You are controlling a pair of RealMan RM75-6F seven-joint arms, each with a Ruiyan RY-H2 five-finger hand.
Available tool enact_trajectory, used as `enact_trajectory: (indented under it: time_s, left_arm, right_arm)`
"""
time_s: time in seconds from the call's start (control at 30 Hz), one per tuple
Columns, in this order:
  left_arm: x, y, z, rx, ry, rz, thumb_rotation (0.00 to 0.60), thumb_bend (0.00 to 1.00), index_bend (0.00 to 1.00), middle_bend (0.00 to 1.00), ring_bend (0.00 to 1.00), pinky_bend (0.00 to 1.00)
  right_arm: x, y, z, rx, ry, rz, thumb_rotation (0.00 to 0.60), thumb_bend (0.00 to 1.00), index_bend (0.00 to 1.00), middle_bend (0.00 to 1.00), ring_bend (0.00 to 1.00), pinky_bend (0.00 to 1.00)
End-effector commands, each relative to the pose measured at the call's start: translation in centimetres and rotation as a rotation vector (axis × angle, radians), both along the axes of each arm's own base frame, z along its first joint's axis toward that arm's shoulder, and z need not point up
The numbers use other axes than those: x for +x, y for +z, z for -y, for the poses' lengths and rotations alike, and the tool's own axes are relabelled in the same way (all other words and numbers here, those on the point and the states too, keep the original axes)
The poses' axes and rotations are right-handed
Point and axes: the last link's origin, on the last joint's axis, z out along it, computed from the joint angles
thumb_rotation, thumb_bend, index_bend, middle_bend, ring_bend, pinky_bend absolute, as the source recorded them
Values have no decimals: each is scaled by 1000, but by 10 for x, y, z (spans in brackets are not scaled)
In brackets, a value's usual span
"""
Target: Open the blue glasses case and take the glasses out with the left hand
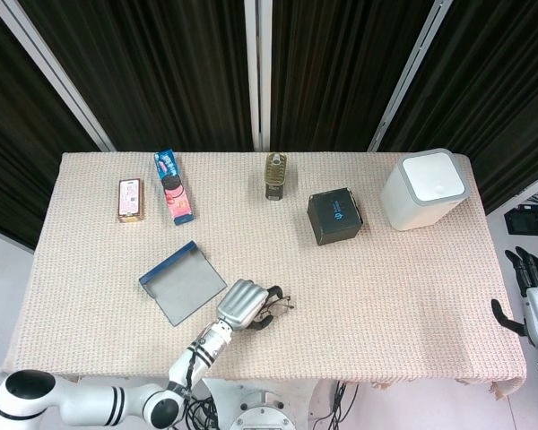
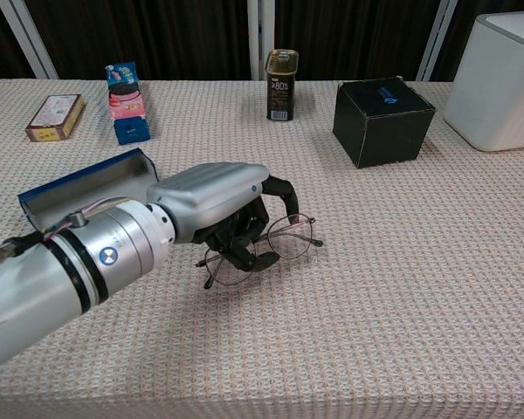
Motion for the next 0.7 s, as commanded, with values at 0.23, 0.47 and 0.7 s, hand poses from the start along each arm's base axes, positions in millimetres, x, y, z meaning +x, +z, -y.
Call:
enact_trajectory:
  time_s: [0.23, 0.47, 0.7]
  left_arm:
    - [-3, -9, 1, -32, -38, 2, 600, 286, 264, 361, 363, 505]
    - [-5, -5, -1, -37, -29, 6, 600, 229, 142, 133, 127, 343]
    - [1, 22, -5, 52, -57, 64, 600, 210, 135, 129, 93, 290]
  right_arm:
    - [-1, 1, -1, -2, -2, 2, 600, 325, 0, 0, 0, 0]
    - [-1, 1, -1, -4, 1, 0, 600, 324, 0, 0, 0, 0]
    - [0, 3, -1, -9, 2, 1, 600, 324, 0, 0, 0, 0]
